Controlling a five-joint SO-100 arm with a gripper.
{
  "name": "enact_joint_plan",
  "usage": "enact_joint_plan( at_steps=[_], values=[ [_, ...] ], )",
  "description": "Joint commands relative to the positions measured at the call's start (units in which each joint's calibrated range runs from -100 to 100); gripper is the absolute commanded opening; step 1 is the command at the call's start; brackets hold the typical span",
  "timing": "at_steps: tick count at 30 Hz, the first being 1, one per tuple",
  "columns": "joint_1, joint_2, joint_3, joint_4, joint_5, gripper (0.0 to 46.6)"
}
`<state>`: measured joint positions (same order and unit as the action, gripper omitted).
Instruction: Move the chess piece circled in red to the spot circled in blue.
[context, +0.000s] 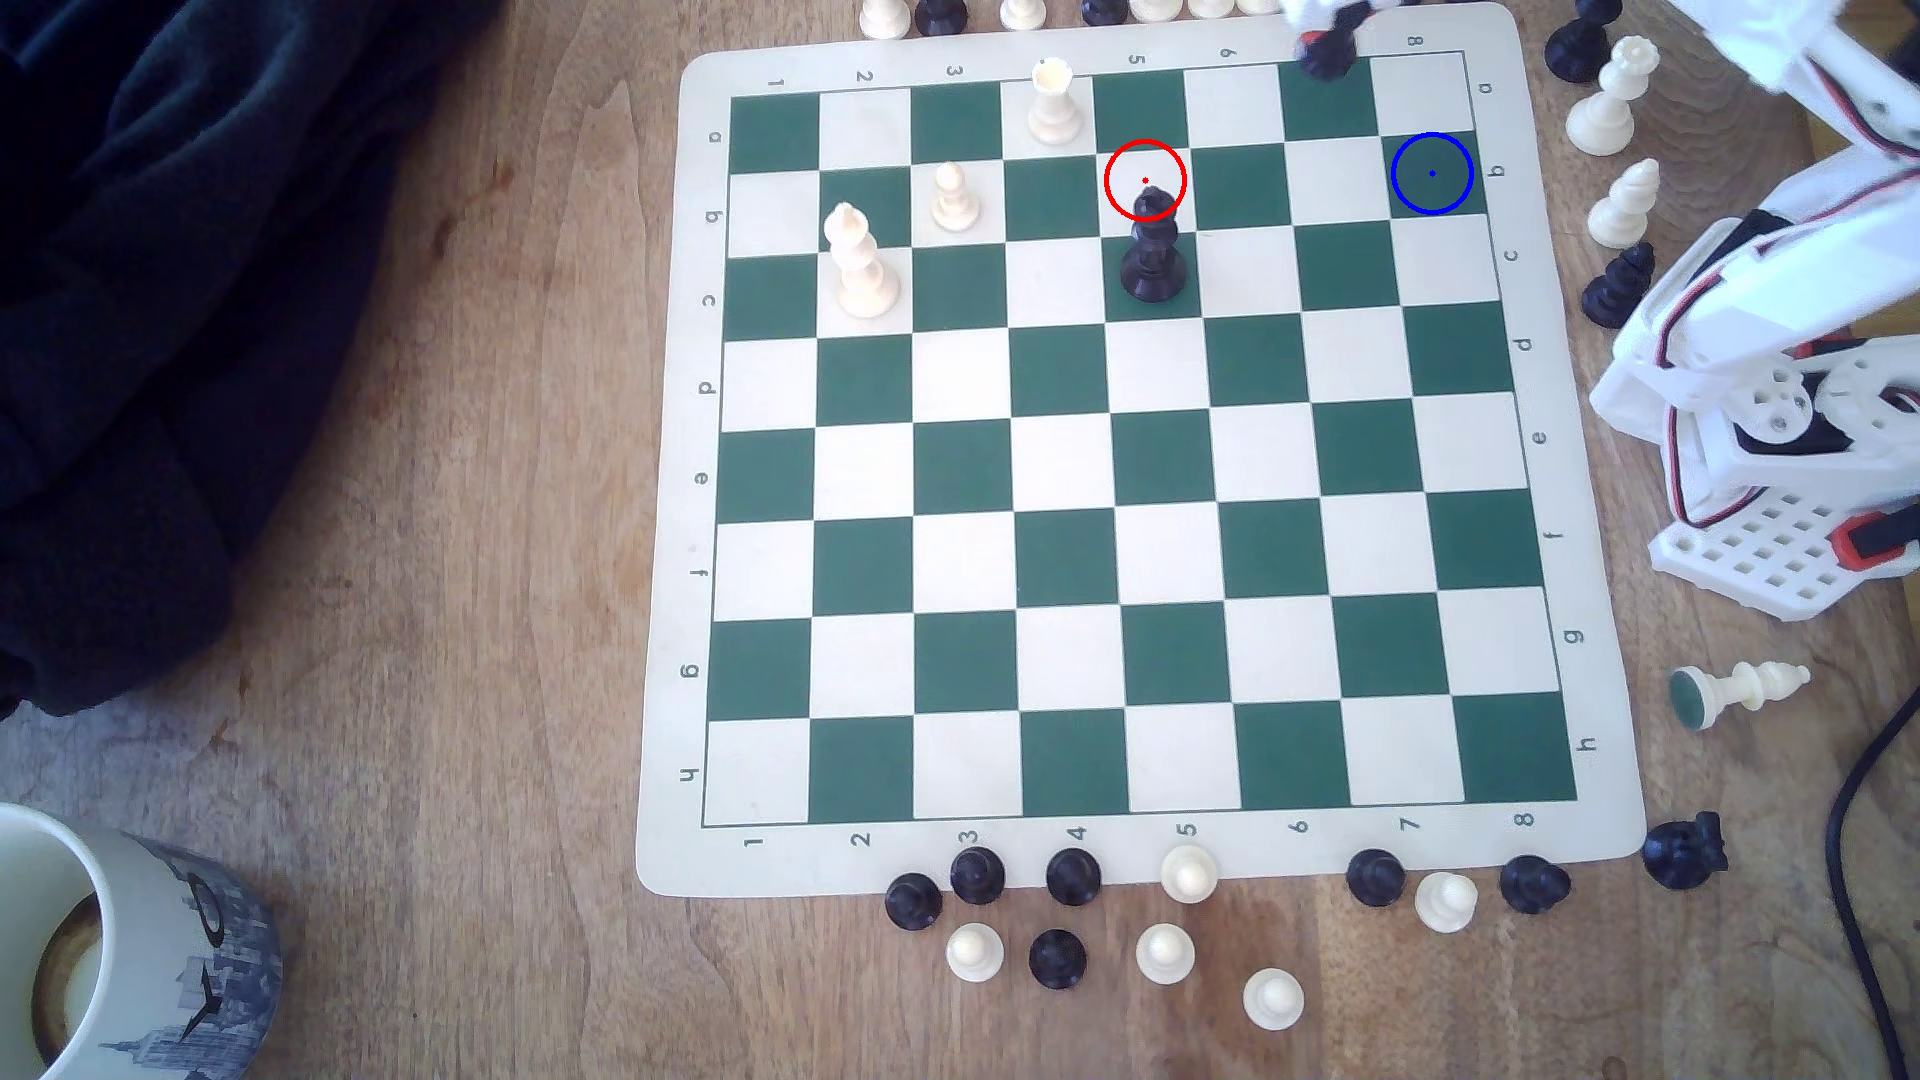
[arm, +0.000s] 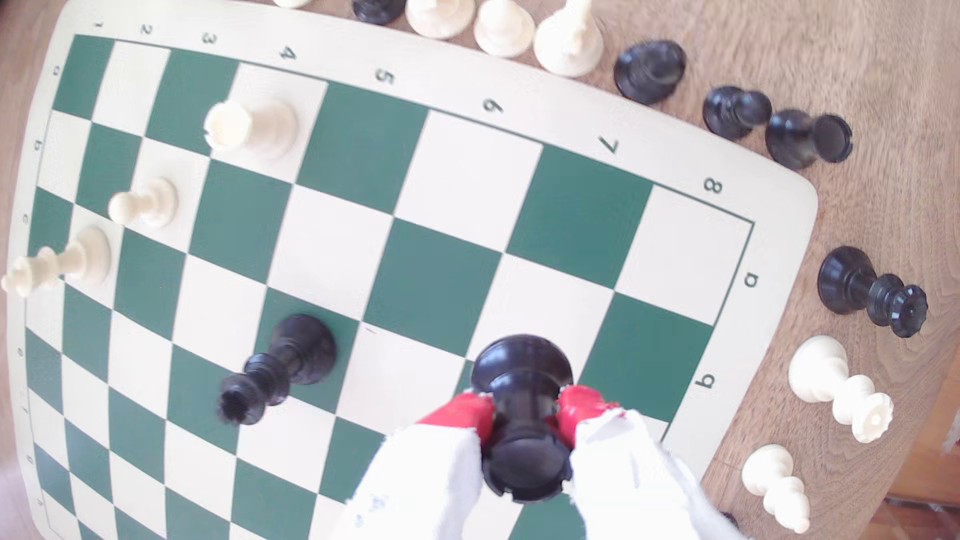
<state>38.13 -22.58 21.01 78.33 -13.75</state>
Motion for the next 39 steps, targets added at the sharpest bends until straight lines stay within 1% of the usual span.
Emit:
enact_joint_plan(
  at_steps=[1, 6, 18, 31, 39],
  values=[
    [2.8, -8.7, 8.5, -3.5, 0.5, 2.8],
    [5.3, -9.8, 15.4, -6.5, 0.9, 2.7],
    [7.4, -6.3, 26.3, -15.4, 1.3, 2.7],
    [9.0, -1.6, 29.4, -20.1, 2.4, 2.9],
    [9.2, 0.6, 29.4, -21.6, 2.5, 3.1]
  ],
)
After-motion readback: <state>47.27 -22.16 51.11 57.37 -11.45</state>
